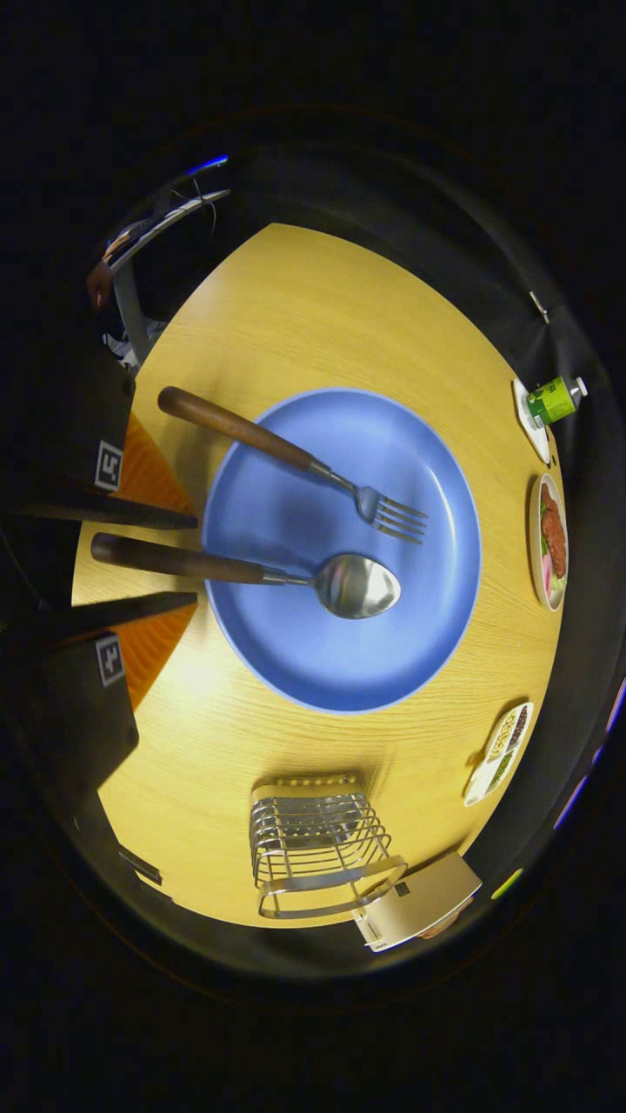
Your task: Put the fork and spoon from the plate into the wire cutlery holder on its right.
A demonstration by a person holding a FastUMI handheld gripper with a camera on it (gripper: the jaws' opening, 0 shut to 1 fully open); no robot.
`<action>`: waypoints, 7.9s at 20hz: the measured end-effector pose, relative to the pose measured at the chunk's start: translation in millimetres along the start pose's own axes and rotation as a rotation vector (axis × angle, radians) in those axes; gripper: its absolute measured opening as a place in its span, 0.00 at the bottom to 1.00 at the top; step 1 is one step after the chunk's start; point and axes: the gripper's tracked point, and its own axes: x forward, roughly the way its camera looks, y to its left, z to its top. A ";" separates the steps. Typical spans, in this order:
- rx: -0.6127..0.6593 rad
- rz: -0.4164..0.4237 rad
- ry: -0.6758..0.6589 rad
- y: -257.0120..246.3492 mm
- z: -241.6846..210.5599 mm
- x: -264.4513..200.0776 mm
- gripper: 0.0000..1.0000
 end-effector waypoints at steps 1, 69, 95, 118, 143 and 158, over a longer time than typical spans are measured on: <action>0.015 -0.005 -0.008 -2.6 3.2 0.3 0.24; 0.141 0.105 -0.202 -166.2 113.8 -167.5 0.50; 0.234 0.121 0.036 55.6 95.9 20.7 0.50; 0.261 0.340 -0.115 -8.4 125.2 -108.7 0.06; 0.023 0.120 0.424 -202.5 73.7 -88.5 0.06; -0.027 0.133 0.116 -203.0 120.3 -75.8 0.44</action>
